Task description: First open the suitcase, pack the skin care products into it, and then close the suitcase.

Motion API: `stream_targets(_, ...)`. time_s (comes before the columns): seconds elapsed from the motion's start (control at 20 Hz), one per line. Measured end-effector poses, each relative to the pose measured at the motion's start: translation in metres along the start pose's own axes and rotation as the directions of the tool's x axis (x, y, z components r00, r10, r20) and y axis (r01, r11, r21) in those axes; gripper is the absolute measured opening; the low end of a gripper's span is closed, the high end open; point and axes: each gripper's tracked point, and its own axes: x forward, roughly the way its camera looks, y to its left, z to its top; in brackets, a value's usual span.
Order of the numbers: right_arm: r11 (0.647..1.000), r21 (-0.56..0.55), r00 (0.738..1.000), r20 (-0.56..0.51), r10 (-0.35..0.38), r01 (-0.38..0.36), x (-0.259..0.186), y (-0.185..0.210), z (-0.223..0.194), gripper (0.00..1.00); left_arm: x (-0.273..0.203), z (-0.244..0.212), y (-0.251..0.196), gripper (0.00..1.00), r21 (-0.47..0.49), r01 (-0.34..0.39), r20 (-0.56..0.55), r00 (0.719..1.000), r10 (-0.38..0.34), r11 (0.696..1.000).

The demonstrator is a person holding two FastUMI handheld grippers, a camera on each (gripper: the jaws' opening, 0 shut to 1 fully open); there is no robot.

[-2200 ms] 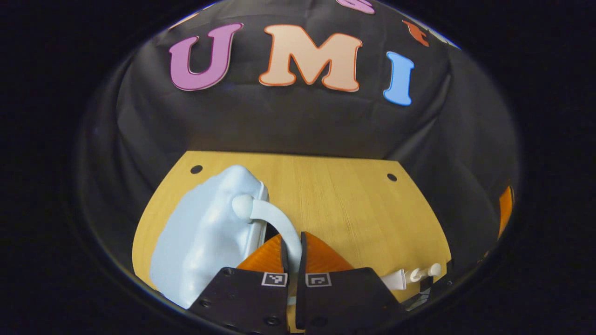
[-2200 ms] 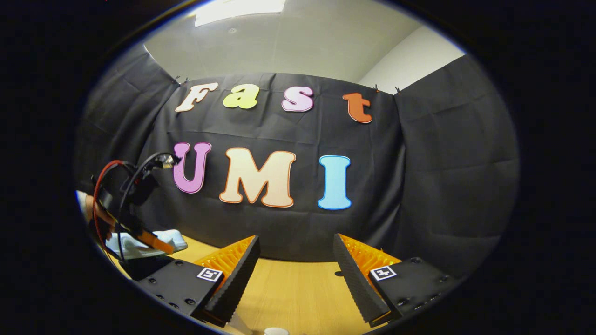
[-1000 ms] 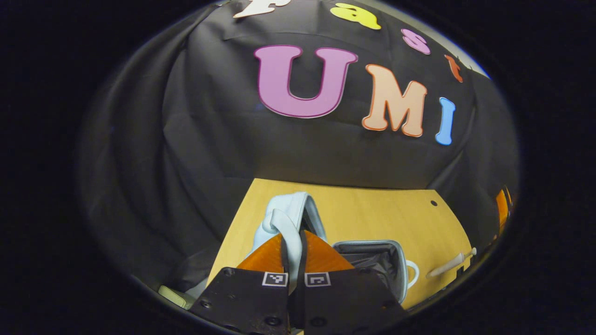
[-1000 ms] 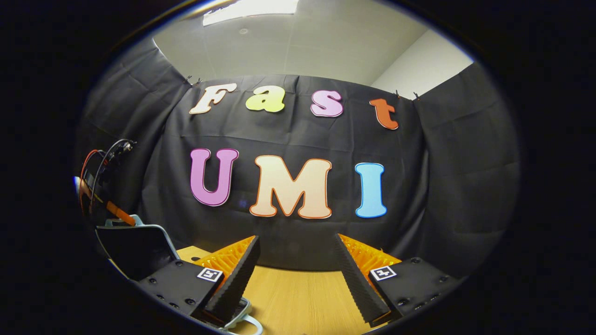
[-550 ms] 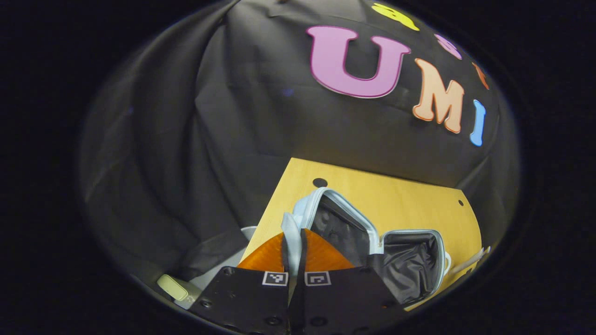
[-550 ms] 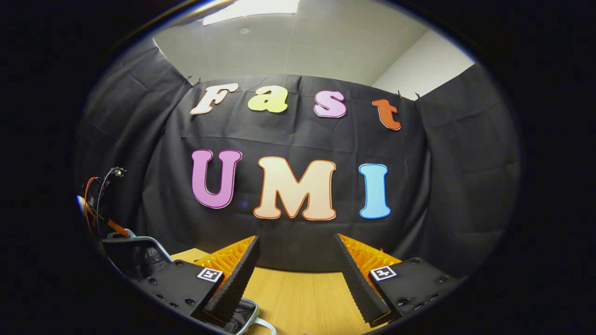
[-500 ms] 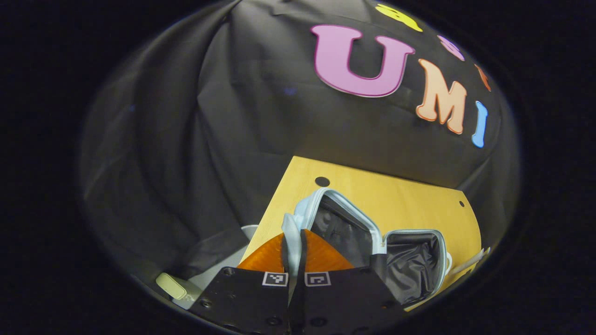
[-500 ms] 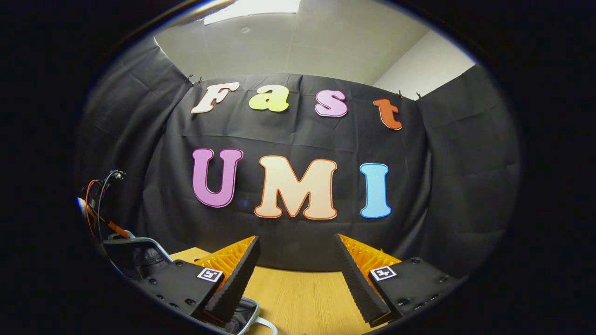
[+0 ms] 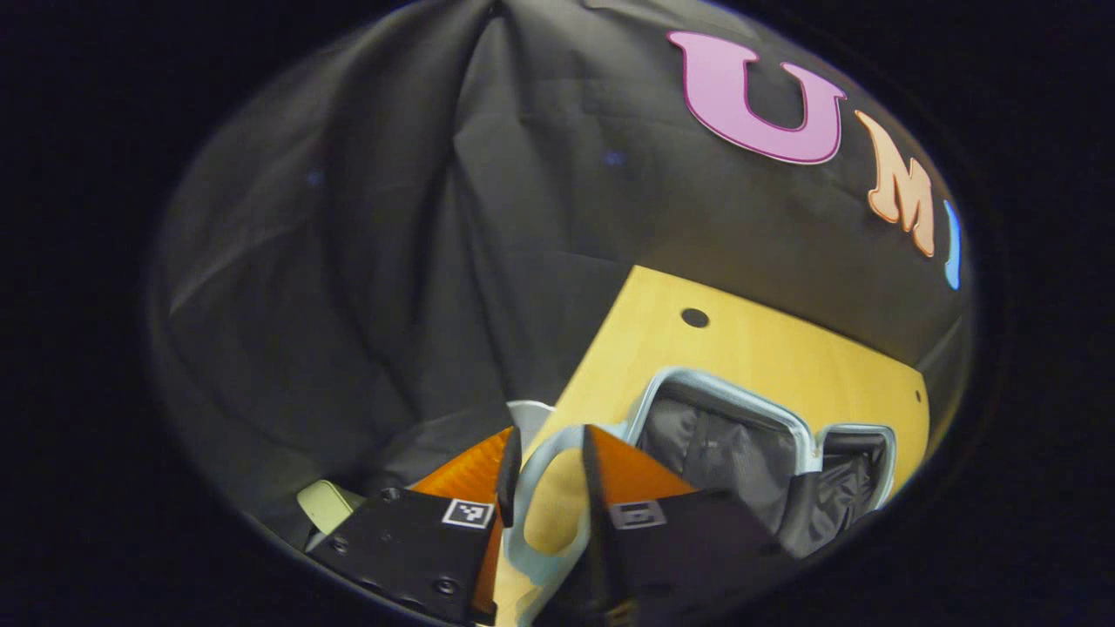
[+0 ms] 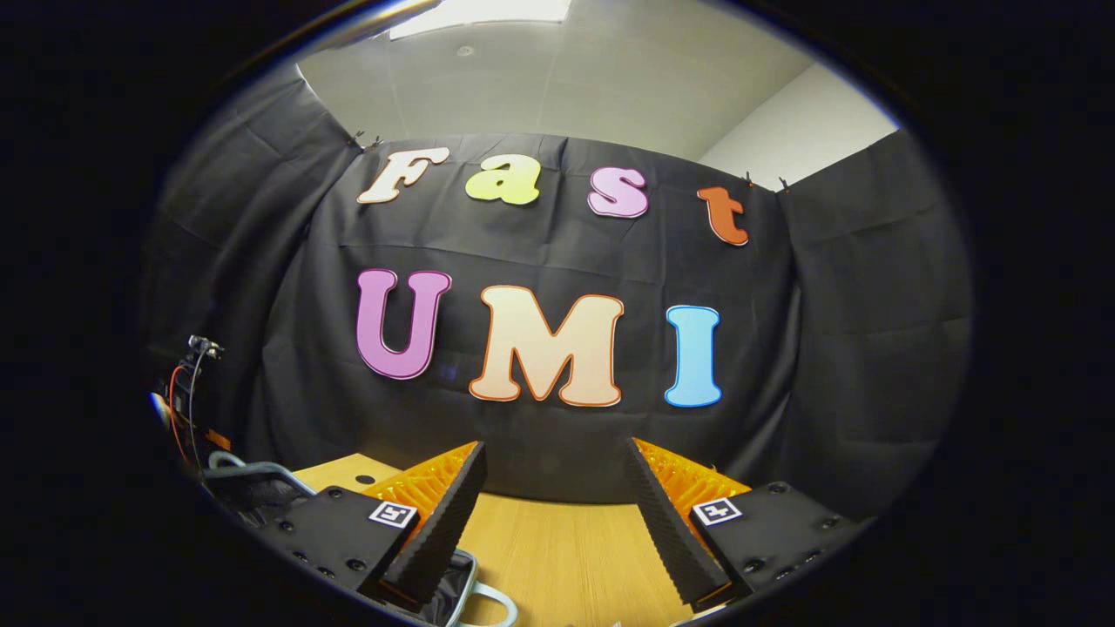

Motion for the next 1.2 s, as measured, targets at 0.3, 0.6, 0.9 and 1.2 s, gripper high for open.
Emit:
stream_targets(0.3, 1.0, 0.003, 1.0, 0.024, -0.015, 0.015, -0.008, -0.029, 0.006, 0.99, -0.069, 0.078, -0.026, 0.95, 0.047, -0.063, 0.354, 0.934, 0.043, 0.997)
stream_targets(0.6, 0.999, 0.038, 0.999, 0.033, 0.022, -0.023, -0.023, -0.069, 0.006, 0.99, -0.177, 0.098, -0.113, 0.94, 0.072, 0.004, 0.508, 0.86, -0.041, 0.997)
stream_targets(0.9, 0.997, 0.067, 0.998, 0.047, 0.041, -0.044, -0.035, -0.112, 0.008, 1.0, -0.242, 0.09, -0.2, 0.93, 0.13, 0.089, 0.574, 0.805, -0.148, 0.987)
stream_targets(1.2, 0.997, 0.073, 0.998, 0.052, 0.024, -0.027, -0.047, -0.152, 0.005, 0.99, -0.284, 0.07, -0.288, 0.93, 0.175, 0.188, 0.579, 0.774, -0.256, 0.966)
